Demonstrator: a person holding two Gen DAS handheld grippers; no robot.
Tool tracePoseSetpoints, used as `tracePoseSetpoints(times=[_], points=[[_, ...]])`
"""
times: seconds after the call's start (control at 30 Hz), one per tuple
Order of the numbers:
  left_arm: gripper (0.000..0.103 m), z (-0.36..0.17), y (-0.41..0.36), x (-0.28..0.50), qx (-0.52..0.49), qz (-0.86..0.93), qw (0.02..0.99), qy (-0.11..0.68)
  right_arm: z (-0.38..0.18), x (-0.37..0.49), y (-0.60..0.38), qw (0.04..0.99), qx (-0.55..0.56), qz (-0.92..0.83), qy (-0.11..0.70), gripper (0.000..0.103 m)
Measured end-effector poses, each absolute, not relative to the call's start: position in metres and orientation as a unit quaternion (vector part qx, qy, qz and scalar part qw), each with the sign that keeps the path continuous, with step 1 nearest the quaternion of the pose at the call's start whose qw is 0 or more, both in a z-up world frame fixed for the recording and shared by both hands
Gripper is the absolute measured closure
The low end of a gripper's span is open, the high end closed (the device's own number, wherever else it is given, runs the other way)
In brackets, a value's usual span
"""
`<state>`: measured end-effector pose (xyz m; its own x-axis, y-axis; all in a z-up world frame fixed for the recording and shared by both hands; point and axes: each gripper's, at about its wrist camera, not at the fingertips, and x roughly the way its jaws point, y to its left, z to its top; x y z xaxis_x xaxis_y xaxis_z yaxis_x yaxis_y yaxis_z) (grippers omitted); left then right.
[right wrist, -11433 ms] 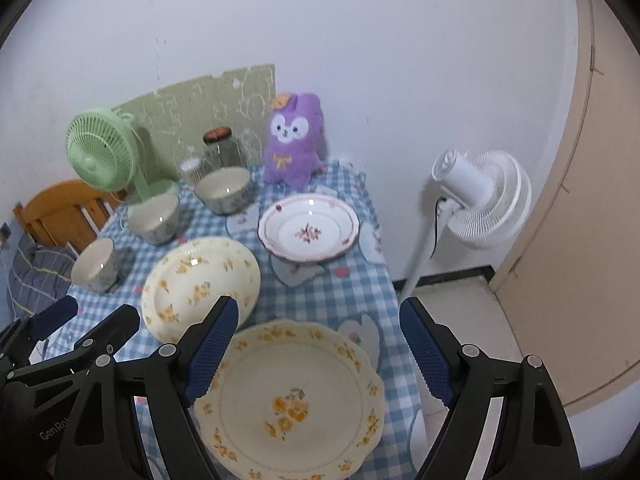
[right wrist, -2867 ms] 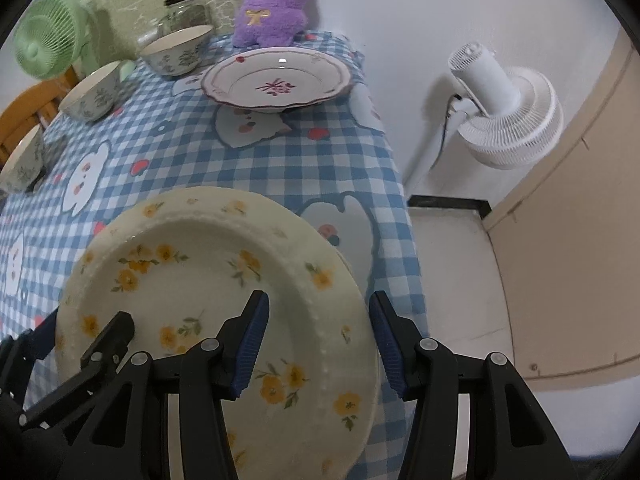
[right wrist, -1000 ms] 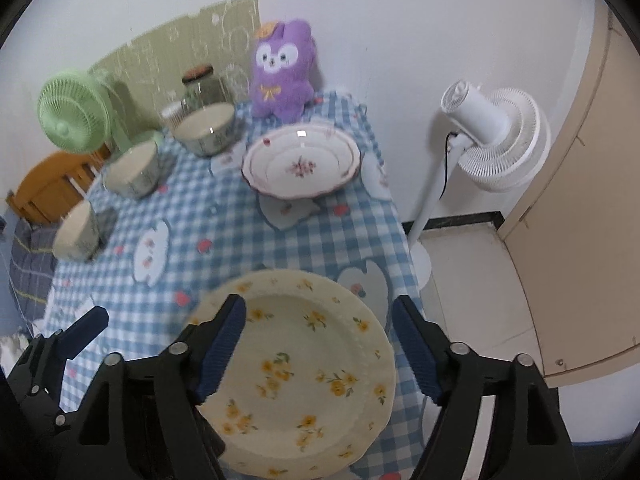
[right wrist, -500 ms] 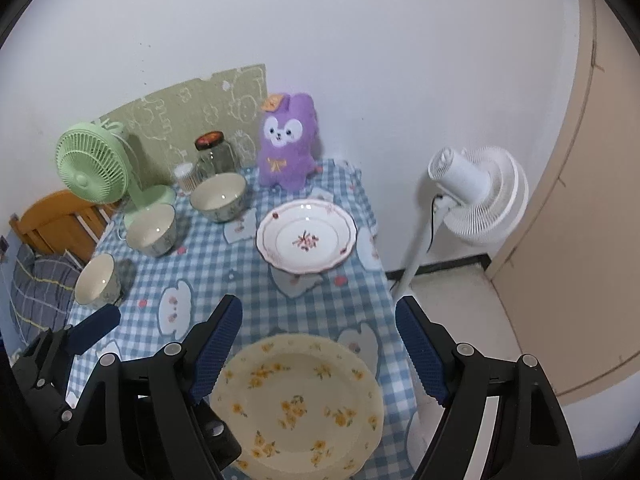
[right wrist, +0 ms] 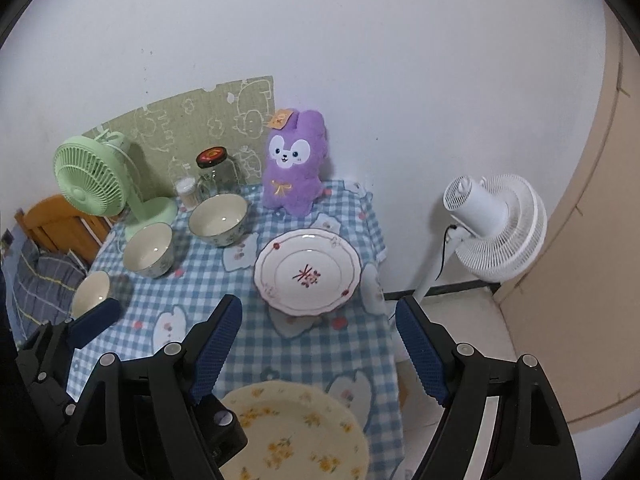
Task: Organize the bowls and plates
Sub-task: 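Lower the held yellow-flower plates toward the red-rimmed plate with both grippers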
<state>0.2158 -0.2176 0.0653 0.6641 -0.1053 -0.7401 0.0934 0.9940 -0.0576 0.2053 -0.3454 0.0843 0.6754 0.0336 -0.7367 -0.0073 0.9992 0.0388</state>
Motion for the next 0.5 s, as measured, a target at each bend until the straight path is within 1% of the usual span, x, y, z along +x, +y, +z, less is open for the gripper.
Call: tracePoseSetpoints(times=[0.3,0.5], points=[[0.009,0.055,-0.229,0.258,-0.015,-0.033,0.91,0.414,0.071,0.255,-0.358,0.91,0.017,0.041,0.411,0.021],[0.012,0.046,-0.237,0.286,-0.016,-0.023,0.909,0.417,0.06,0.288,-0.364,0.909,0.017,0.048,0.415,0.021]])
